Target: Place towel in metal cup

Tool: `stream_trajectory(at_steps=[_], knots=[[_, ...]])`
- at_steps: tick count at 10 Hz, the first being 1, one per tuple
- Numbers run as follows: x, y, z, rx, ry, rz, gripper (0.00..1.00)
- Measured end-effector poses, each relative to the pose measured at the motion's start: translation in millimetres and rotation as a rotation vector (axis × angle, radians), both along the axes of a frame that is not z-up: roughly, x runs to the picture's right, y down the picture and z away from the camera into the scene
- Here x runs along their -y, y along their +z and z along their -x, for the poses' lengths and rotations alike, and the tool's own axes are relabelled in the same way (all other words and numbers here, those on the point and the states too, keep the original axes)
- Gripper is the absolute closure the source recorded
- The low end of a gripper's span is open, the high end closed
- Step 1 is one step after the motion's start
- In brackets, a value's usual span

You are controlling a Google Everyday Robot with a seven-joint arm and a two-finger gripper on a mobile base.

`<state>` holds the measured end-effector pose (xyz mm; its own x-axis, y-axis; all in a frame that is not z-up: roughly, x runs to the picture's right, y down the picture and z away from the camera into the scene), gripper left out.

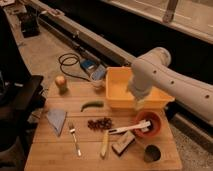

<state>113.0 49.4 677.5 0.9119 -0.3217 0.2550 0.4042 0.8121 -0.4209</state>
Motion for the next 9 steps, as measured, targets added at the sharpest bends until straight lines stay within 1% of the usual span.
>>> stream_trajectory(at_steps=[2, 4, 5, 6, 8, 9], knots=[[0.8, 3.7, 43.3, 0.060, -0.061, -0.004, 0.35], [-1.1, 6.3, 98.5, 0.148, -0.130, -0.008, 0.35], [-2.6, 6.5, 118.2, 0.182, -0.152, -0.009, 0.35], [-5.2, 6.5, 149.2, 0.237, -0.181, -0.011, 0.35], [-12.9, 2.3, 198.3, 0.348, -0.208, -0.015, 0.35], [-14.7, -0.7, 210.7, 0.373, -0.214, -0.018, 0.35]])
